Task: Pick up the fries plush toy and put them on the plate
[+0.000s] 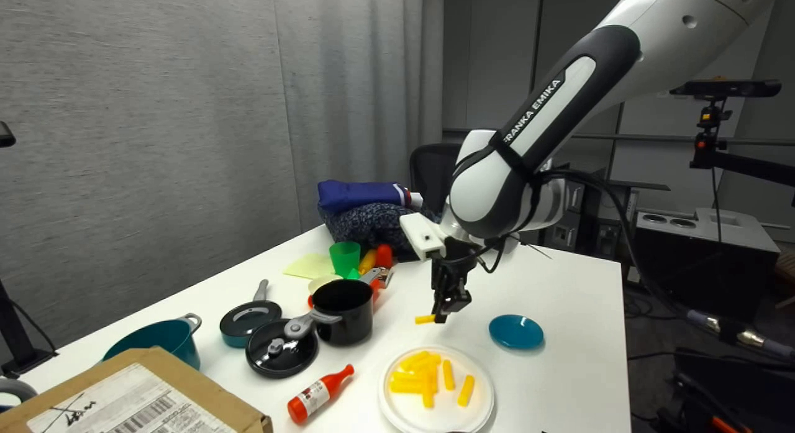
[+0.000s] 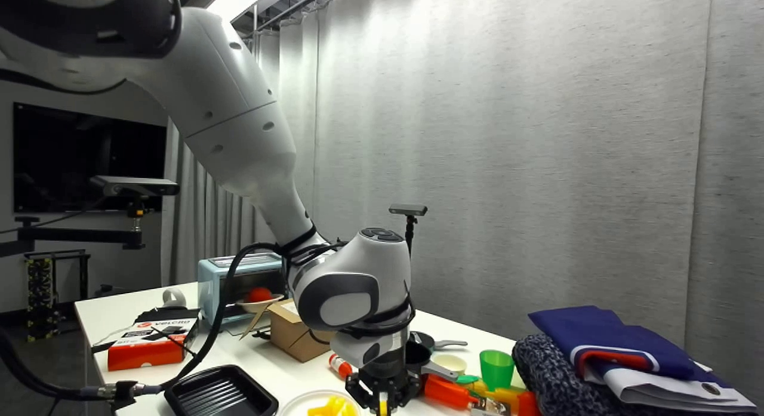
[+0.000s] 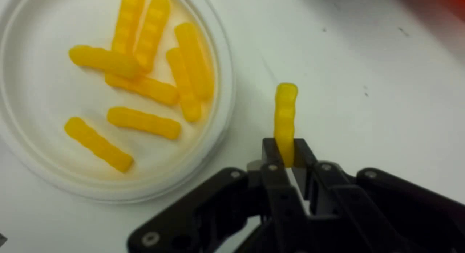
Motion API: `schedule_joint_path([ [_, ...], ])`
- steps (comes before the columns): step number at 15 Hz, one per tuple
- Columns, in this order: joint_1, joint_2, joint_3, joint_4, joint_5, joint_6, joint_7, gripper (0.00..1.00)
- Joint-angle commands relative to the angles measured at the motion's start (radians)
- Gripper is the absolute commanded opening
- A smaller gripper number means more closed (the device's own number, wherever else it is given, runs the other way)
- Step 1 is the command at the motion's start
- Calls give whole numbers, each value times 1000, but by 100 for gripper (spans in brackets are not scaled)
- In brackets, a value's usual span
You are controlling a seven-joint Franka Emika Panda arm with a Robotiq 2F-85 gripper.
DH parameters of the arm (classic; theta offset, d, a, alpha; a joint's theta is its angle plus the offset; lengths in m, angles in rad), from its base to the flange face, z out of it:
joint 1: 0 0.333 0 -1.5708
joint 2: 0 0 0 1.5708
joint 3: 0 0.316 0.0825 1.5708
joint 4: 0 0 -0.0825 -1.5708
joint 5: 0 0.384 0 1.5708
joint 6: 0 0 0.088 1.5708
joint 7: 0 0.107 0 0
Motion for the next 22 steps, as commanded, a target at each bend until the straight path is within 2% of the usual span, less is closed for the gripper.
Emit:
schedule_joint_path([
  [1,31,66,50,105,14,-125,-99,4],
  [4,60,93,62,163,-12,-273,-151,4],
  [9,108,115,36,229,-68,-405,-184,4],
  [10,117,118,32,237,-80,-413,-182,40],
  [12,130,117,28,249,-101,-411,-189,47],
  [15,141,83,18,234,-128,-387,-200,70],
  [18,146,48,-5,218,-128,-358,-158,94],
  [19,147,40,-14,219,-132,-354,-148,99],
  [22,154,15,-48,215,-131,-325,-67,100],
])
